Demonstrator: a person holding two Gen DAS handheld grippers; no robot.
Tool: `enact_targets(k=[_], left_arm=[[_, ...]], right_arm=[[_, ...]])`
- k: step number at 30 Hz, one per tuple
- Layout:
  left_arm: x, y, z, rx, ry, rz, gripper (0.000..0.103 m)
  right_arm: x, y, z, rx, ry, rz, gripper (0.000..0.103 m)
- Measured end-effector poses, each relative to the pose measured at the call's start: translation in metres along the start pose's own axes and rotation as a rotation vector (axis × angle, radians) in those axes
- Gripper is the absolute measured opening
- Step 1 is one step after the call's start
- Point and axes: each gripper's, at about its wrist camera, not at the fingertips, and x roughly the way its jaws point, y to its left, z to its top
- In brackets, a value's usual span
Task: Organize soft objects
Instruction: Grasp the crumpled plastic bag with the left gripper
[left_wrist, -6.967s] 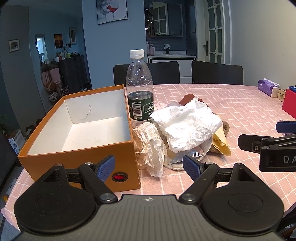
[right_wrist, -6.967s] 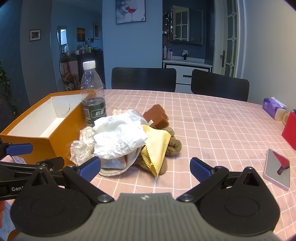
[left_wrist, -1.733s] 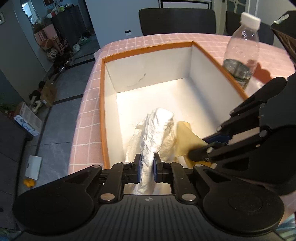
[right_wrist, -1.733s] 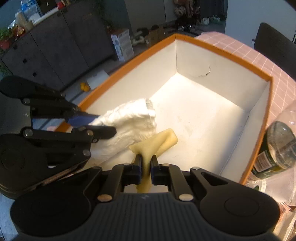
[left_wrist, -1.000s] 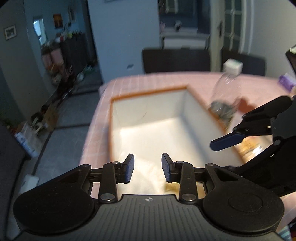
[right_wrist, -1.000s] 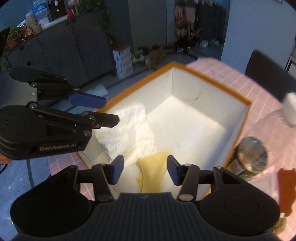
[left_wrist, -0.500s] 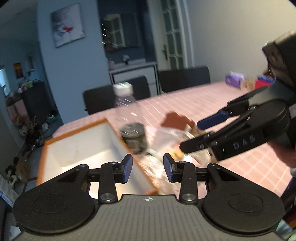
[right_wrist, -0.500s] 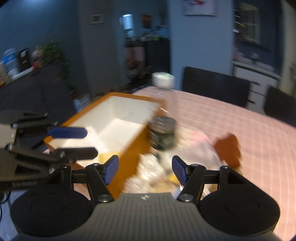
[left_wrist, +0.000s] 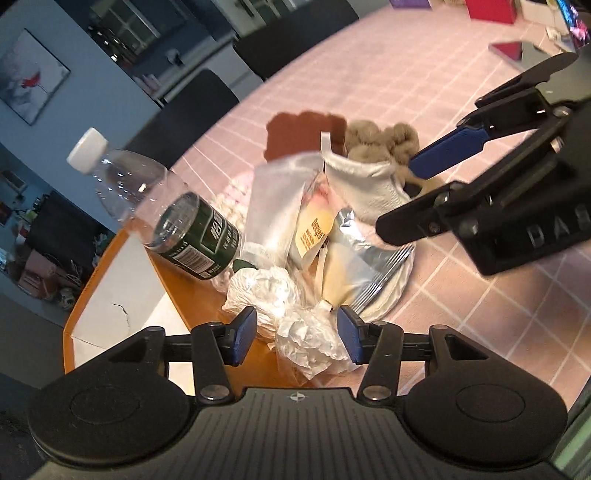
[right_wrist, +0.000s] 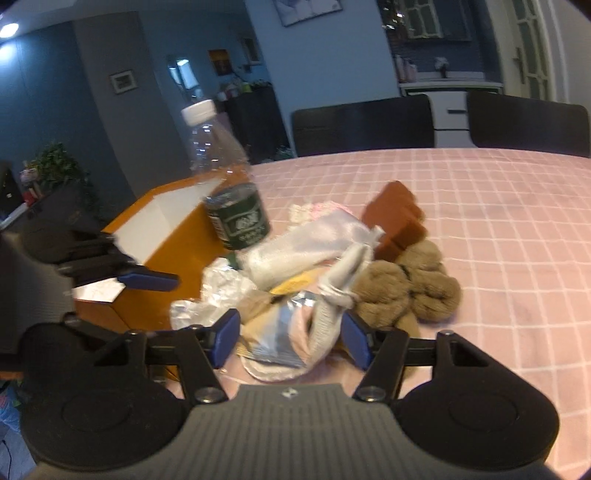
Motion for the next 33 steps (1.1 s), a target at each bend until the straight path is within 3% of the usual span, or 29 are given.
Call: enact_targets(k=[6,12,21,22,24,26,28,33], left_arm=[[0.019,0.006,0.007,0.022,0.096,-0.06,0.068],[0.033,0.003,0.012,0.049,0.14,-0.077,0.067],[0.046,-0.007,0.014,0.116,0.158,0.0,0.069],[0.047,-0.009,0.014,0.128,0.157,0.011,0.068],[0.048,-0.015,0.012,0.16,0.153,0.037,0.052],[0.048,-0.02,0.01,0.172,0.154,0.045,0.045],[0.048,-0.024,0.009,0.177,0.145,0.061,0.044],[0.04,-0.025,0.002,0.147,0.11,0.076,0.039]], right_arm=[[0.028,0.004,0.0,-0.015,0.039,0.032,0.049],[0.058,-0.007,-0.003,0.039,0.097,0.044,0.046],[0.079,-0.01,-0.018,0.061,0.141,0.056,0.042],[0.079,-0.011,-0.019,0.066,0.142,0.061,0.039],[0.079,-0.011,-0.019,0.072,0.139,0.063,0.039],[0.077,-0.009,-0.019,0.064,0.134,0.063,0.035],[0.074,-0.009,-0.018,0.069,0.127,0.071,0.024],[0.069,-0.008,-0.016,0.074,0.115,0.078,0.017]])
